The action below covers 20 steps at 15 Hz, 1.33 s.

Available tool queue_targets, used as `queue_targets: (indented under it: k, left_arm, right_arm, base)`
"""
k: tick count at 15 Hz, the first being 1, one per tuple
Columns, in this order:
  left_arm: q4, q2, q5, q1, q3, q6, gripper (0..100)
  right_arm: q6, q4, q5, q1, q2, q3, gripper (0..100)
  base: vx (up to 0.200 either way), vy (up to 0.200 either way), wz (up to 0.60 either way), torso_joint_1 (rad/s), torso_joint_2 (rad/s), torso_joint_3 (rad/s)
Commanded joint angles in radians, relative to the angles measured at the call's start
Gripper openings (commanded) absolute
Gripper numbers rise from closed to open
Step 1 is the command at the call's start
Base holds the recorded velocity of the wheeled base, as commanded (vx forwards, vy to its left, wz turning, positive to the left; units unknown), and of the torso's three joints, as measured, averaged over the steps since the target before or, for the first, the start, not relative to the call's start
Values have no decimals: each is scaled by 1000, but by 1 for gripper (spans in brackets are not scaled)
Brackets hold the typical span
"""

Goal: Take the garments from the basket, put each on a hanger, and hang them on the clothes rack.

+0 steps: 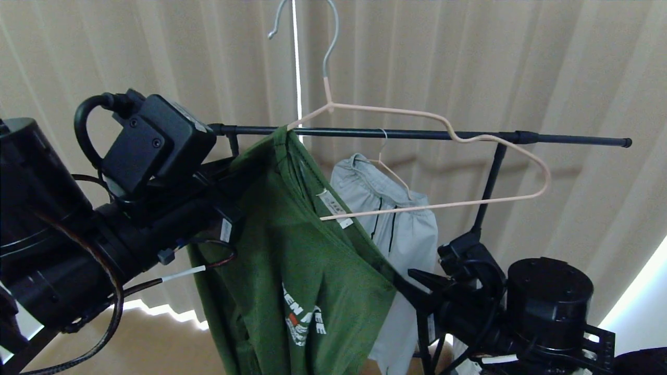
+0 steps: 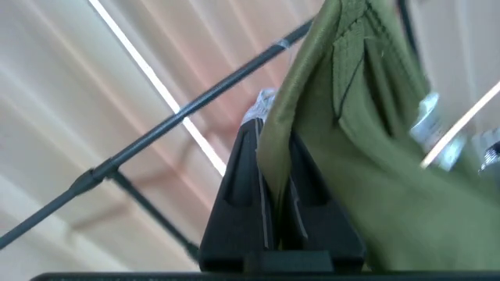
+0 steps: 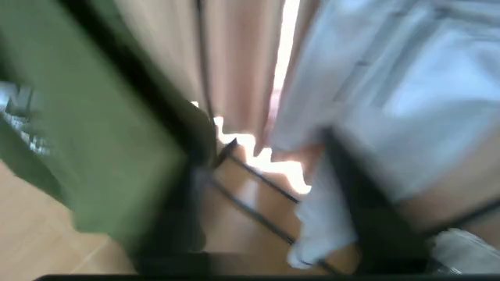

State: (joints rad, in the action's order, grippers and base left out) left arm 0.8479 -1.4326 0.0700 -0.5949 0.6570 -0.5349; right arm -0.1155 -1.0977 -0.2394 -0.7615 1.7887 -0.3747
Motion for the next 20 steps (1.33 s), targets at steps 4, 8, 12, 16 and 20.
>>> queue_targets:
  k: [4, 8, 12, 16, 20]
  left_arm:
    - [3, 0, -1, 112, -106, -94, 0]
    - [5, -2, -1, 159, -165, -132, 0]
    - [5, -2, -1, 201, -223, -217, 0]
    - [5, -2, 5, 202, -246, -227, 0]
    - [5, -11, 50, 202, -246, -221, 0]
  right_arm:
    - [40, -5, 3, 195, -114, 28, 0]
    - [43, -7, 9, 246, -130, 23, 0]
    - [45, -4, 22, 245, -138, 0, 0]
    - [131, 4, 80, 237, -155, -12, 0]
    - [154, 119, 86, 134, -181, -67, 0]
  base:
    - [0, 0, 0, 0, 0, 0]
    - [0, 0, 0, 0, 0, 0]
    - [0, 0, 0, 0, 0, 0]
    - [0, 0, 0, 0, 0, 0]
    - [0, 0, 0, 0, 0, 0]
